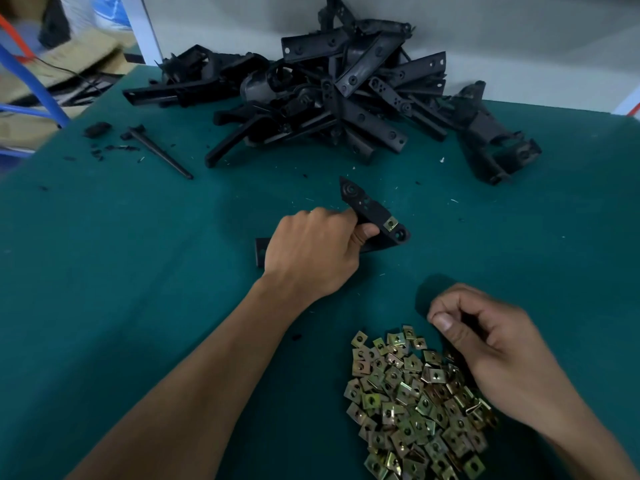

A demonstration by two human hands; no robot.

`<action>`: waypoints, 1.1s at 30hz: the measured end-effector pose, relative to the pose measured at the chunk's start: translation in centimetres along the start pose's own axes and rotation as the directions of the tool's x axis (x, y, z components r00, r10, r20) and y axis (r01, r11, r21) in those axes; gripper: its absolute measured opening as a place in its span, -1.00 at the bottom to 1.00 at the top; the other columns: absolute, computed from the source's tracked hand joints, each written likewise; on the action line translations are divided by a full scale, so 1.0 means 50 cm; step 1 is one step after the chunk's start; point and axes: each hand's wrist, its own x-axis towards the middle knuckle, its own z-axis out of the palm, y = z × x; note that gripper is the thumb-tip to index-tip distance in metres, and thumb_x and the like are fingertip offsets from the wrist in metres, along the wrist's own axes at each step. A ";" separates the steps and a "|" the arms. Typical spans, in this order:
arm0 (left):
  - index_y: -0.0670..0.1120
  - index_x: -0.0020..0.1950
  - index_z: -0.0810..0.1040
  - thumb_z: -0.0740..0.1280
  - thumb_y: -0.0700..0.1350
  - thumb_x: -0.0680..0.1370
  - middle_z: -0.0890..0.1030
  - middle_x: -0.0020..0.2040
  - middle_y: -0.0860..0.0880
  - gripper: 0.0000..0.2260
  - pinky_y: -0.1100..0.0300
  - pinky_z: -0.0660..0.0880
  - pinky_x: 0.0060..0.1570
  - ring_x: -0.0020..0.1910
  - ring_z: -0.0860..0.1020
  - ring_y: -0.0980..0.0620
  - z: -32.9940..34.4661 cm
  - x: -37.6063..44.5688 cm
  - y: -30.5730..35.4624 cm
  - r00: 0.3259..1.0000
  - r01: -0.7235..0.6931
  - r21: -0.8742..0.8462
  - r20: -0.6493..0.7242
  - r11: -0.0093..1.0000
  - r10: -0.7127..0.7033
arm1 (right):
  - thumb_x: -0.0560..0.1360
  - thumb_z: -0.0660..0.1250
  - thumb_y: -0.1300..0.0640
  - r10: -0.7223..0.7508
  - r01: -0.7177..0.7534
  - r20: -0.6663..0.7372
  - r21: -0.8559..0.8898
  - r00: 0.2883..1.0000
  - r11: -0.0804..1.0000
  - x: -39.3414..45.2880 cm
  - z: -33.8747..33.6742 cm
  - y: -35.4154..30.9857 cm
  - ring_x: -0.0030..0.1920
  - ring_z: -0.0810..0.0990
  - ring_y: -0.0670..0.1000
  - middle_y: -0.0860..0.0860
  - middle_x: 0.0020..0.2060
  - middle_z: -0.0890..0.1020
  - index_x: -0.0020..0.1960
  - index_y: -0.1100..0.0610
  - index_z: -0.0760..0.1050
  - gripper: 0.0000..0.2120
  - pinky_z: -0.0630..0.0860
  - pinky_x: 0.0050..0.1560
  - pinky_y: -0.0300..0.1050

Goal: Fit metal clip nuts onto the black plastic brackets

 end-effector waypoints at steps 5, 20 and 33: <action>0.01 -0.17 0.29 -0.05 0.23 0.64 0.59 -0.27 -0.06 -0.63 0.06 0.30 -0.36 -0.35 0.52 -0.24 0.000 0.000 -0.002 1.000 -0.006 -0.030 -0.002 1.000 0.006 | 0.58 0.28 0.42 0.087 -0.070 -0.130 0.134 0.988 0.988 -0.004 -0.003 0.006 -0.33 0.47 -0.07 -0.01 -0.37 0.53 -0.21 0.15 0.58 -0.72 0.38 -0.28 -0.32; -0.01 -0.18 0.30 -0.05 0.22 0.66 0.58 -0.29 -0.07 -0.61 0.07 0.31 -0.38 -0.36 0.53 -0.26 0.003 -0.001 -0.003 1.000 -0.017 -0.025 -0.020 1.000 0.016 | 0.49 0.30 -0.13 -0.018 0.016 -0.021 -0.068 1.000 0.998 0.006 0.017 -0.018 -0.18 0.58 -0.10 -0.20 -0.15 0.64 -0.04 -0.08 0.63 -0.81 0.42 -0.19 -0.40; 0.05 -0.28 0.15 -0.10 0.21 0.66 0.37 -0.38 0.03 -0.62 0.11 0.20 -0.42 -0.47 0.27 -0.10 -0.003 -0.003 0.001 0.998 -0.056 -0.030 -0.029 0.998 0.055 | 0.38 0.47 0.16 0.202 -0.091 -0.155 0.532 0.967 0.842 0.084 0.000 0.006 -0.27 0.60 0.02 0.13 -0.23 0.71 -0.12 0.09 0.74 -0.89 0.53 -0.33 -0.23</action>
